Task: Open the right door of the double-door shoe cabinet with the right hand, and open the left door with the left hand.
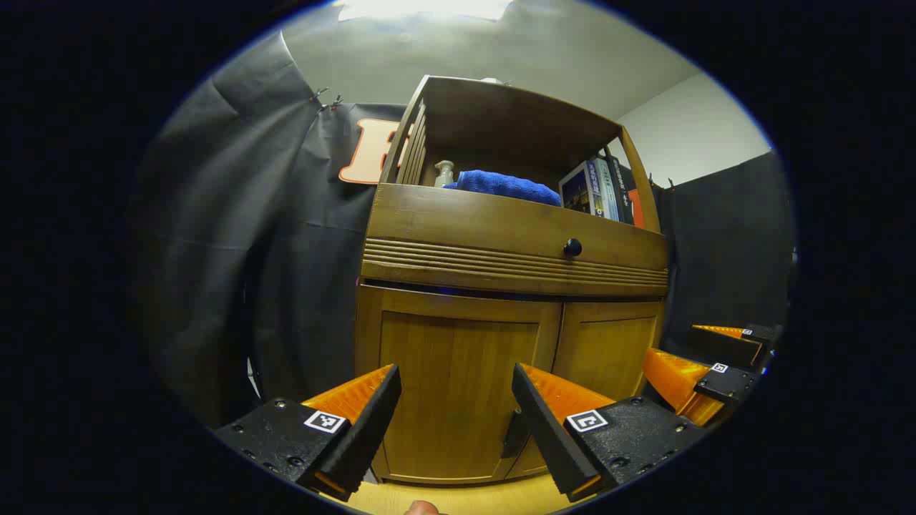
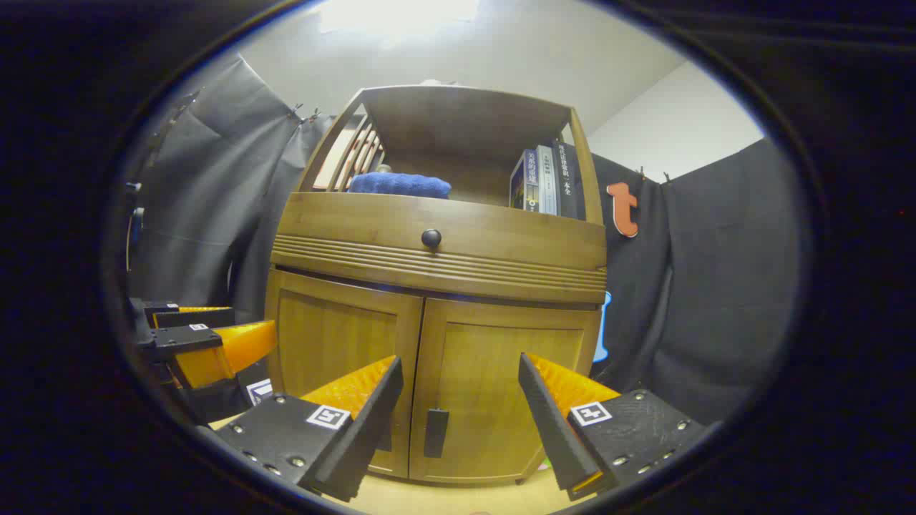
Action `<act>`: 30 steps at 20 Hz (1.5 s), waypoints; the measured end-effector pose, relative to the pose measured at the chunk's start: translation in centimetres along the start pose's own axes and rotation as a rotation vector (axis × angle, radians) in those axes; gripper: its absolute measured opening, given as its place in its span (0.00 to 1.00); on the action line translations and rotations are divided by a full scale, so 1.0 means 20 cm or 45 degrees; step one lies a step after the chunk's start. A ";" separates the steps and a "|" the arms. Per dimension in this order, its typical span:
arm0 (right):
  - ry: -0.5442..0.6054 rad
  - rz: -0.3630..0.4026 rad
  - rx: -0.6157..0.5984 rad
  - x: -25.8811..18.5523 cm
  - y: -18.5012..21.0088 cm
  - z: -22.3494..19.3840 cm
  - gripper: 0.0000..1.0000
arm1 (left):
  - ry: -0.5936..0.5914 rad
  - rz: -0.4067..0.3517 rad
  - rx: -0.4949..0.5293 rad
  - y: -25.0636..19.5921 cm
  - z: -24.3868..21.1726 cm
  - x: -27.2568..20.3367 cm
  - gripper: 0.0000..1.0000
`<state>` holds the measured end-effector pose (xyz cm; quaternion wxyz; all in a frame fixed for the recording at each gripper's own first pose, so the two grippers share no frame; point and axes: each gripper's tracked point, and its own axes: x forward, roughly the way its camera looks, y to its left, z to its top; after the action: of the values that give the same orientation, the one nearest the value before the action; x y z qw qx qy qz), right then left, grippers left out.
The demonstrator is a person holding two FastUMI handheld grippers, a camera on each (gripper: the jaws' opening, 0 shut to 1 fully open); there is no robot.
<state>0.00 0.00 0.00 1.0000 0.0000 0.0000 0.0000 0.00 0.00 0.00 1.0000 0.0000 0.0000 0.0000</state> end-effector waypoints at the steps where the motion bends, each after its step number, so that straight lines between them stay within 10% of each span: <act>1: 0.004 -0.001 0.002 0.00 0.00 -0.01 0.96 | -0.002 0.001 -0.001 0.00 0.00 0.00 0.96; 14: 0.069 -0.007 0.031 0.07 0.00 -0.13 0.96 | -0.005 0.023 0.023 0.04 0.00 0.03 0.96; 24: 0.320 0.055 0.065 0.34 0.15 -0.60 0.96 | -0.013 0.125 0.084 0.21 0.01 0.00 0.96; 26: 0.371 0.054 0.059 0.37 0.16 -0.70 0.77 | -0.022 0.162 0.103 0.26 0.02 0.01 0.96; 30: 0.452 0.052 0.053 0.46 0.19 -0.84 0.74 | -0.017 0.206 0.121 0.33 0.01 0.02 0.96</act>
<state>9.15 3.71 -16.88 0.9839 0.0206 0.1764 0.0203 0.44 6.59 0.22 0.9956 0.0475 -0.0067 0.0809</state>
